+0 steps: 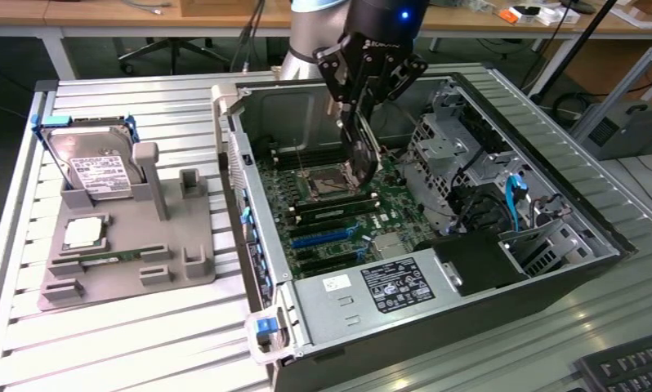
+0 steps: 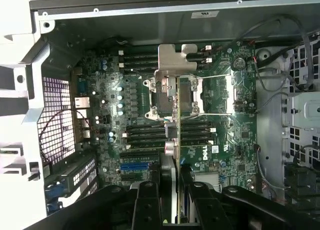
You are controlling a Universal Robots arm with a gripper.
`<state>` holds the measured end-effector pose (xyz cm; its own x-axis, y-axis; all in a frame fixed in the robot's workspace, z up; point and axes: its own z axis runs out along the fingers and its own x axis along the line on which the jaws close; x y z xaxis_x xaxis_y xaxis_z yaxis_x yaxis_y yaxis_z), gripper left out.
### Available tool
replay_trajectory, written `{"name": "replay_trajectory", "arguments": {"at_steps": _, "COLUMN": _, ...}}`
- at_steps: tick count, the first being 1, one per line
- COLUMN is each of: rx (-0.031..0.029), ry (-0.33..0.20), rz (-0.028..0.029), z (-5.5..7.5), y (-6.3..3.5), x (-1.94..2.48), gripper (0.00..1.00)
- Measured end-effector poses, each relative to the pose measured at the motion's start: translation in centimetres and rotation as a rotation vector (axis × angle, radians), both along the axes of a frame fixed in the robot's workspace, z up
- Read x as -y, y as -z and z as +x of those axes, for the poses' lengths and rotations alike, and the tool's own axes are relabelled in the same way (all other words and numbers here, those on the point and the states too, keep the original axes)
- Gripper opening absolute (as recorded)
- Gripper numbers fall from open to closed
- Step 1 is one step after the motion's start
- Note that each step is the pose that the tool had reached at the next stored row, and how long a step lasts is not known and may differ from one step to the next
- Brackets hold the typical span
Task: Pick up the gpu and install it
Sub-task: 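Pick up the gpu and move the gpu toward the slot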
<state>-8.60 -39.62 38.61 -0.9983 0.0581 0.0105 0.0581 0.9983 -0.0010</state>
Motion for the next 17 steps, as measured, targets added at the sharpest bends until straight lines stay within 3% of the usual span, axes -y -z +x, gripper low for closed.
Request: {"name": "replay_trajectory", "arguments": {"at_steps": 17, "rx": -0.0001, "ry": -0.002, "rz": -0.0016, "z": 1.5, "y": 1.20, "x": 0.00, "gripper": 0.27}}
